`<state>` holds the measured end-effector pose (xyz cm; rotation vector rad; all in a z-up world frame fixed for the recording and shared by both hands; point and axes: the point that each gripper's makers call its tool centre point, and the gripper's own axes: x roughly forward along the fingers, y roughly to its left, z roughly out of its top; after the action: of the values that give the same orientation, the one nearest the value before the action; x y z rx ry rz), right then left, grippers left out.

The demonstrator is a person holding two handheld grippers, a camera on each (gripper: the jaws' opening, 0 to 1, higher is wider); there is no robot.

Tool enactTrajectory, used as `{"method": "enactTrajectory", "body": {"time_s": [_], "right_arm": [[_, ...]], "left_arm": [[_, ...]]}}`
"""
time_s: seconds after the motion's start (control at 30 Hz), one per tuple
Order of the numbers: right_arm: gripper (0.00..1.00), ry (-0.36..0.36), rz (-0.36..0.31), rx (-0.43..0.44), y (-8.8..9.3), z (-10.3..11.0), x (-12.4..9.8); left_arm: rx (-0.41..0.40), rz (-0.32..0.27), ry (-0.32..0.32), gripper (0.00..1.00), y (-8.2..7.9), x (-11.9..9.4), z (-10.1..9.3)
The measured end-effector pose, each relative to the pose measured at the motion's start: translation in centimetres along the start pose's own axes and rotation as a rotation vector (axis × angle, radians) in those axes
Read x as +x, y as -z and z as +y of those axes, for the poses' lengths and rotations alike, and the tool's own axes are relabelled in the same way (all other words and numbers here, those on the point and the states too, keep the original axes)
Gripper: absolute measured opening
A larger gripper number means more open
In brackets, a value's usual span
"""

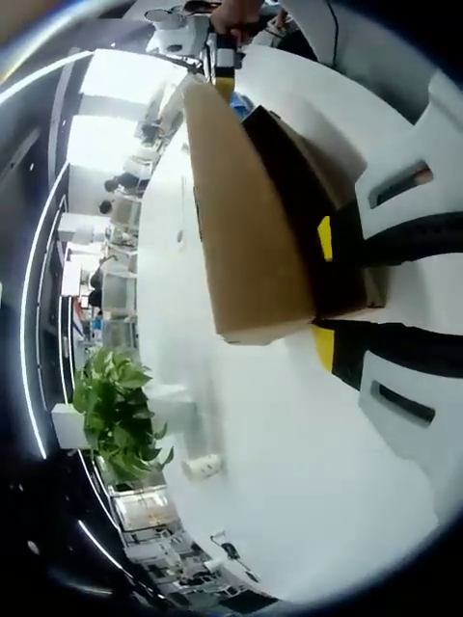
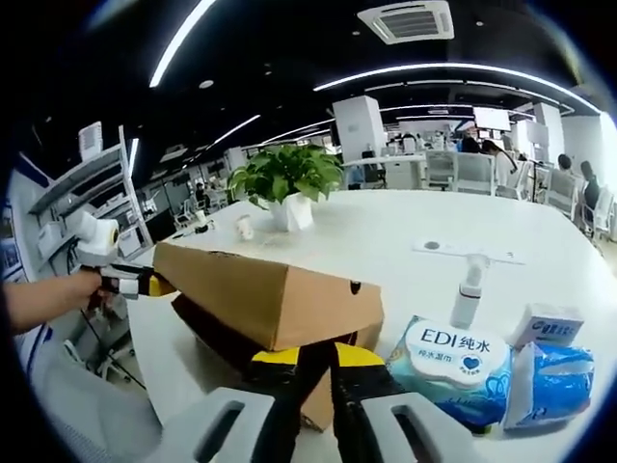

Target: Operate the shoe box by opening the lid, removing the specified soft item, and placing it in the target area until the item is outside and the box remains undamaged.

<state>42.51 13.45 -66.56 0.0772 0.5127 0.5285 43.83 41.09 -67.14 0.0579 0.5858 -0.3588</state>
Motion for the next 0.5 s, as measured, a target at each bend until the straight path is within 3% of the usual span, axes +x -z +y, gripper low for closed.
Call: {"method": "enactTrajectory", "body": {"time_s": [0.5], "right_arm": [[0.13, -0.035, -0.023, -0.097, 0.18, 0.46, -0.26]], "left_arm": [[0.05, -0.02, 0.038, 0.28, 0.03, -0.45, -0.44]]}}
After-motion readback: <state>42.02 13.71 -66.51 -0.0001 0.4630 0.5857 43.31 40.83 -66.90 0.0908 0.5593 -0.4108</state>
